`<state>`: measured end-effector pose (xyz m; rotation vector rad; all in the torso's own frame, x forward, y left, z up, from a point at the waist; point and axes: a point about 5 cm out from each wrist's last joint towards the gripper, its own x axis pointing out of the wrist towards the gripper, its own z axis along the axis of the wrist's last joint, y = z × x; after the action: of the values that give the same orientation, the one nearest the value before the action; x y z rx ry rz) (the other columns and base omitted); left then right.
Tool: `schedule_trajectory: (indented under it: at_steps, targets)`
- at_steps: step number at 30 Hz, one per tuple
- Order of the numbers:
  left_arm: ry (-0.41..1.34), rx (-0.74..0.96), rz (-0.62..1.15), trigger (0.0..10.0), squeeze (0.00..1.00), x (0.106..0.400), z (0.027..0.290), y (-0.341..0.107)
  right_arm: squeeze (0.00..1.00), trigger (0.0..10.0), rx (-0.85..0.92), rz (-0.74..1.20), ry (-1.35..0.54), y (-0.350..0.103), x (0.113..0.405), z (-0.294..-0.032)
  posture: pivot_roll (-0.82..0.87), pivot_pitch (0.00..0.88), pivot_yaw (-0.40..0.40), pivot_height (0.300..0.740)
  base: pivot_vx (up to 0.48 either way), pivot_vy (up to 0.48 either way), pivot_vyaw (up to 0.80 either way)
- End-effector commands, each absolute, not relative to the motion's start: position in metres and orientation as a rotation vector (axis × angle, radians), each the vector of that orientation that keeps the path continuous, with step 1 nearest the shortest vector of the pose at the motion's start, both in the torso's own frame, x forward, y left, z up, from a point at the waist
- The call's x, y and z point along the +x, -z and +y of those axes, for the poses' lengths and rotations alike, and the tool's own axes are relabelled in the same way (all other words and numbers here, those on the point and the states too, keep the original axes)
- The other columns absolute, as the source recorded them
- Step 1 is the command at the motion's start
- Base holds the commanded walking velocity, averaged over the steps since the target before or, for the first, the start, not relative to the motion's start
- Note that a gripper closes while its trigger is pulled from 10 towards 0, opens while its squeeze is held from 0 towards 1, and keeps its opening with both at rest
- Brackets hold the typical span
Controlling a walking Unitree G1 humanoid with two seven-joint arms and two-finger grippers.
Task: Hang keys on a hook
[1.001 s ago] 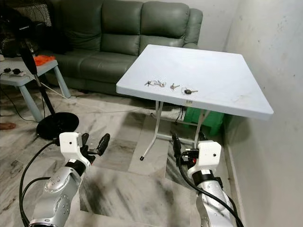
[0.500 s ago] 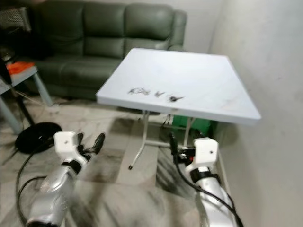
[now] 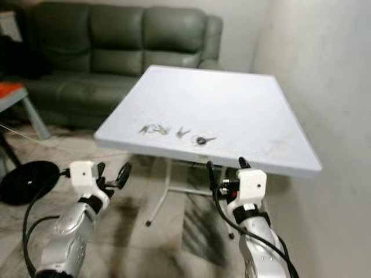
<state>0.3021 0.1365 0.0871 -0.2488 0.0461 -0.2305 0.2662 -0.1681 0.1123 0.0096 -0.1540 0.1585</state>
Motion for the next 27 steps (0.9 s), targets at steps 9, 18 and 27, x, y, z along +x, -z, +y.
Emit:
schedule_trajectory:
  at_steps: [9,18,27]
  targets:
    - [0.220,-0.252,0.041,10.0,0.00,0.3037,0.1415,-0.0889,0.00,10.0,0.018,-0.170,-0.160,-0.1173,0.2678,-0.1667,0.00,0.000,-0.034,0.740,0.435,0.057,0.00]
    - [0.218,-0.250,0.048,10.0,0.00,0.3033,0.1409,-0.0877,0.00,10.0,0.020,-0.169,-0.165,-0.1168,0.2676,-0.1665,0.00,0.000,-0.036,0.740,0.267,0.399,0.00]
    - [0.221,-0.252,0.058,10.0,0.00,0.3030,0.1386,-0.0860,0.00,10.0,0.020,-0.164,-0.172,-0.1158,0.2669,-0.1650,0.00,0.000,-0.038,0.740,0.056,0.356,0.00]
